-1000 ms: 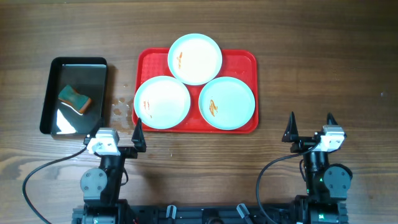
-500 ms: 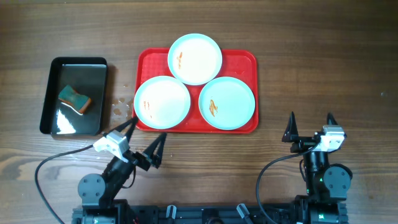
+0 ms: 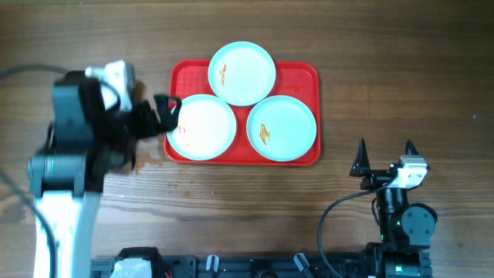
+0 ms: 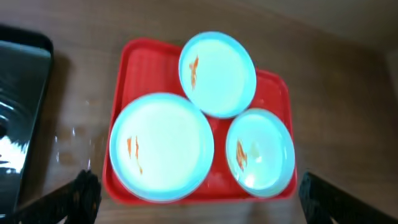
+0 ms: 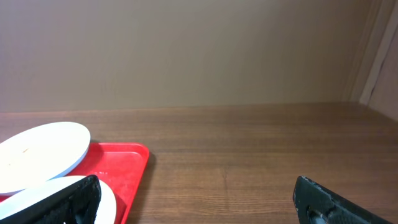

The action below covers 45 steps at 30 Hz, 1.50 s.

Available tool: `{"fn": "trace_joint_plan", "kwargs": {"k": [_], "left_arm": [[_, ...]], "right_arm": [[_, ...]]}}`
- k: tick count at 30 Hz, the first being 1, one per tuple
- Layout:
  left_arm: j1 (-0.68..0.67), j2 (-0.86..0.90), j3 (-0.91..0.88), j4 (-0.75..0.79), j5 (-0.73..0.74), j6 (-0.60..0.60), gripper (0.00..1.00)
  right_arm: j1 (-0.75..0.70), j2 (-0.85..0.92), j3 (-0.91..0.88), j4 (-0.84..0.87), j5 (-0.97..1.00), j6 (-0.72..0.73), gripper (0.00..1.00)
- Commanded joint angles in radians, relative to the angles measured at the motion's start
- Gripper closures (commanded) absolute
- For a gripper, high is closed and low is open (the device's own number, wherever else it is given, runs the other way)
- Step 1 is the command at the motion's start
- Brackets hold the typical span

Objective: Clean dirty plates on tray and stack at the side
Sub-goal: 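Move the left gripper to the sponge in the black tray, then grasp the green-orange sponge with the left gripper and dip it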

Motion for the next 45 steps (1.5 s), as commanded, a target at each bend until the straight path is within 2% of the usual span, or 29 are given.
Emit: {"fn": "trace_joint_plan", "kwargs": {"k": [1,3,4,5,8,13,15,16,19,21,26,30,31,32,38,39,40,41,42,45], "left_arm": [[0.006,0.192,0.172,-0.086,-0.113,-0.1,0.0],[0.045,0.388,0.379,-0.287,-0.292,-0.182,0.0],[0.07,0.455,0.437,-0.308,-0.346,-0.218,0.0],[0.11,0.521,0.462,-0.283,-0.349,-0.232,0.0],[0.185,0.622,0.46,-0.229,-0.348,-0.375,0.0],[0.281,0.838,0.46,-0.143,-0.412,-0.375,0.01],[0.32,0.917,0.46,-0.128,-0.415,-0.375,0.19],[0.335,0.948,0.46,-0.127,-0.415,-0.375,0.2],[0.379,1.029,0.46,-0.087,-0.414,-0.375,0.21],[0.389,1.052,0.452,-0.078,-0.414,-0.375,0.28],[0.389,1.083,0.374,-0.024,-0.418,-0.375,0.27],[0.389,1.083,0.367,-0.026,-0.418,-0.359,0.5],[0.389,1.083,0.367,-0.034,-0.418,-0.359,0.69],[0.389,1.083,0.367,-0.041,-0.418,-0.359,0.96],[0.388,0.988,0.399,-0.082,-0.407,-0.359,0.96],[0.388,0.954,0.399,-0.082,-0.399,-0.36,0.94],[0.388,0.938,0.399,-0.081,-0.399,-0.36,0.73],[0.388,0.932,0.399,-0.082,-0.399,-0.36,0.14],[0.388,0.933,0.397,-0.085,-0.399,-0.36,0.0],[0.387,0.935,0.338,-0.075,-0.399,-0.373,0.0]], "right_arm": [[-0.007,-0.006,-0.001,0.003,0.006,-0.014,0.0],[-0.007,-0.006,-0.001,0.003,0.006,-0.013,0.0],[-0.007,-0.006,-0.001,0.003,0.006,-0.014,0.0],[-0.007,-0.006,-0.001,0.003,0.006,-0.013,0.0],[-0.007,-0.006,-0.001,0.003,0.006,-0.013,0.0],[-0.007,-0.006,-0.001,0.003,0.006,-0.013,0.0],[-0.007,-0.006,-0.001,0.003,0.006,-0.013,0.0],[-0.007,-0.006,-0.001,0.003,0.006,-0.013,0.0],[-0.007,-0.006,-0.001,0.003,0.006,-0.013,0.0],[-0.007,-0.006,-0.001,0.003,0.006,-0.013,0.0],[-0.007,-0.006,-0.001,0.003,0.006,-0.014,0.0],[-0.007,-0.006,-0.001,0.003,0.006,-0.014,0.0],[-0.007,-0.006,-0.001,0.003,0.006,-0.014,0.0],[-0.007,-0.006,-0.001,0.003,0.007,-0.014,0.0],[-0.007,-0.006,-0.001,0.003,0.006,-0.014,0.0],[-0.007,-0.006,-0.001,0.003,0.006,-0.013,0.0],[-0.007,-0.006,-0.001,0.003,0.006,-0.013,0.0],[-0.007,-0.006,-0.001,0.003,0.006,-0.013,0.0],[-0.007,-0.006,-0.001,0.003,0.006,-0.014,0.0],[-0.007,-0.006,-0.001,0.003,0.006,-0.013,0.0]]}}
